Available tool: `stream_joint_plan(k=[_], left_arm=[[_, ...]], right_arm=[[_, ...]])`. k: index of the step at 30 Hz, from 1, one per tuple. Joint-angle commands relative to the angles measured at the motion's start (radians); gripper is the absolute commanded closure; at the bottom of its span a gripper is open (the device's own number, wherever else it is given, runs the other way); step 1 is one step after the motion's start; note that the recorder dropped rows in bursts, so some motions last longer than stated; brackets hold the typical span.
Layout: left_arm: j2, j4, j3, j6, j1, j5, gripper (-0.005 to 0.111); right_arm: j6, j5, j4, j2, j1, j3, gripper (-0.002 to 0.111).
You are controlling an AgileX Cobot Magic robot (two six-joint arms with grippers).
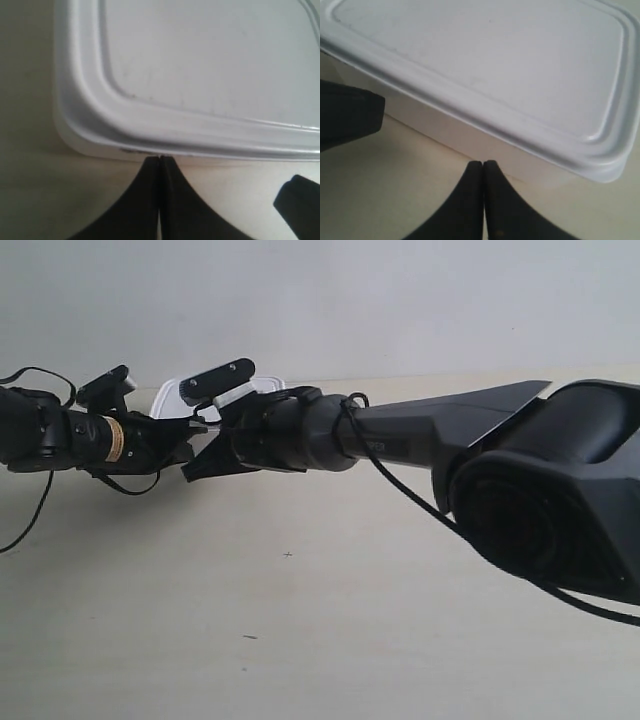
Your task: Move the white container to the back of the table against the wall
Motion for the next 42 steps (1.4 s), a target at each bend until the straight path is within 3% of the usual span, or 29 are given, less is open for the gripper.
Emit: stream_joint_plan(k=[1, 42], left_arm=[[0.009, -0.008, -0.017, 0.011, 0.000, 0.016, 0.107], [0.100, 0.000, -0.164, 0.021, 0.009, 0.017, 0.107]], right_arm=[[0.004, 0.008, 0.008, 0.026, -0.005, -0.045, 0.108], [-0.142, 0.150, 0.065, 0.189, -0.009, -0.348, 0.108]])
